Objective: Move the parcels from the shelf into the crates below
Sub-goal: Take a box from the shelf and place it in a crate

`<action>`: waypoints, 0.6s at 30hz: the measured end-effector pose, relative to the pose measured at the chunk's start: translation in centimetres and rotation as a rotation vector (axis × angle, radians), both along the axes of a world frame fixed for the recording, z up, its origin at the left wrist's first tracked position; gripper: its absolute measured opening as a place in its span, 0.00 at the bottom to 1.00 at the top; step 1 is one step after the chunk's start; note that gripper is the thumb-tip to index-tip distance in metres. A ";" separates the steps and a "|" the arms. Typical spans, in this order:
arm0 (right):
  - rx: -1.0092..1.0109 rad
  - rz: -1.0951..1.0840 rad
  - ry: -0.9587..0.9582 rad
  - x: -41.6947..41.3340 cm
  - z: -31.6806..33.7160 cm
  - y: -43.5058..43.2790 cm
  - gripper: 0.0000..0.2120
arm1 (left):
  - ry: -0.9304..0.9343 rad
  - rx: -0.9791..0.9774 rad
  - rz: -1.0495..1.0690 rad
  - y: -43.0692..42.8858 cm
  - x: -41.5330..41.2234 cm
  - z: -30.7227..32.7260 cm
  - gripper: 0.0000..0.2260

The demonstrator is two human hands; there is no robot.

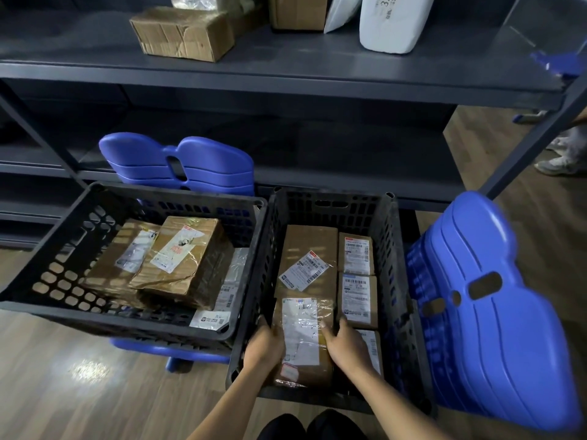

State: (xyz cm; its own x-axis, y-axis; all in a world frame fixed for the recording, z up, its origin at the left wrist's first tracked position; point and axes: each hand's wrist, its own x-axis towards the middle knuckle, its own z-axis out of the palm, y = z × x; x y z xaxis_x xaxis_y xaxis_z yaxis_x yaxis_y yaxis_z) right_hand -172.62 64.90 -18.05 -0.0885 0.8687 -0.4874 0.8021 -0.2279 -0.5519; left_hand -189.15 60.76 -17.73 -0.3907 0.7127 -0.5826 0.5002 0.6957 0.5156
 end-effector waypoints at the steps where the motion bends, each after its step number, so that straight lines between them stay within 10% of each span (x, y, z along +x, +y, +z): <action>1: 0.082 0.067 -0.034 0.2 0.3 -0.5 0.35 | 0.037 0.065 -0.064 -0.6 0.2 0.1 0.26; 8: 0.356 0.559 -0.352 -0.4 0.4 -2.0 0.29 | 0.524 0.108 -0.775 -1.0 1.1 0.3 0.29; 18: 0.323 0.609 -0.385 -1.1 0.9 -1.5 0.32 | 0.543 -0.006 -0.874 -0.1 0.9 0.2 0.31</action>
